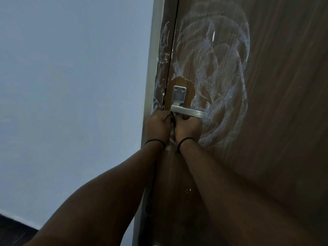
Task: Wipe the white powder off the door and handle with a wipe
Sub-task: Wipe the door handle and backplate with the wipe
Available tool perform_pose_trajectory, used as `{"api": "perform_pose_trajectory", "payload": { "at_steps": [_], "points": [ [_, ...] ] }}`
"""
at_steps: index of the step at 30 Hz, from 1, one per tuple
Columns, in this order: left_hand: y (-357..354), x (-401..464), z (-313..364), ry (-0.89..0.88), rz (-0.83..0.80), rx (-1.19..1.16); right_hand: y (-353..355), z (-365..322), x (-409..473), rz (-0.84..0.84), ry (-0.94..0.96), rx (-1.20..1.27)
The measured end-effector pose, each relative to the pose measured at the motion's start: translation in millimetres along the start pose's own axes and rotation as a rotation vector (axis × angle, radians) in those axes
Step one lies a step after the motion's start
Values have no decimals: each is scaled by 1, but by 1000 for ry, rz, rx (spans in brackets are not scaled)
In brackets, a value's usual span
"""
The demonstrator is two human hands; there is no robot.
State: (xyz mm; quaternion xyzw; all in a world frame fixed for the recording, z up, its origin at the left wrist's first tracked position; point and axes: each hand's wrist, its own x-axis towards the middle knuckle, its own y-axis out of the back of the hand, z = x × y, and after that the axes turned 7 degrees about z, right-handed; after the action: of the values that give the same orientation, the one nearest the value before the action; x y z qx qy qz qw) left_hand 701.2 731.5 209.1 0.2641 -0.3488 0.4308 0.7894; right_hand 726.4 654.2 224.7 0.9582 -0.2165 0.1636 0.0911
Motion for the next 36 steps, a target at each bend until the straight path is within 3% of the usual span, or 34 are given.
{"api": "perform_pose_trajectory", "payload": {
  "at_steps": [9, 17, 23, 30, 36],
  "points": [
    [-9, -27, -11, -109, -97, 75, 5, 34, -4, -20, 122, -95],
    [-26, -33, 5, 18, 17, -26, 7, 20, 9, 39, 177, 60],
    [-22, -24, -1, 113, 64, -99, 2, 27, -2, 8, 97, 228],
    [-18, -25, -6, 104, 5, -113, 1, 22, -3, 15, 39, 260],
    [-8, -15, 6, -51, 29, -70, -1, 4, -3, 24, -175, 641]
  ]
}}
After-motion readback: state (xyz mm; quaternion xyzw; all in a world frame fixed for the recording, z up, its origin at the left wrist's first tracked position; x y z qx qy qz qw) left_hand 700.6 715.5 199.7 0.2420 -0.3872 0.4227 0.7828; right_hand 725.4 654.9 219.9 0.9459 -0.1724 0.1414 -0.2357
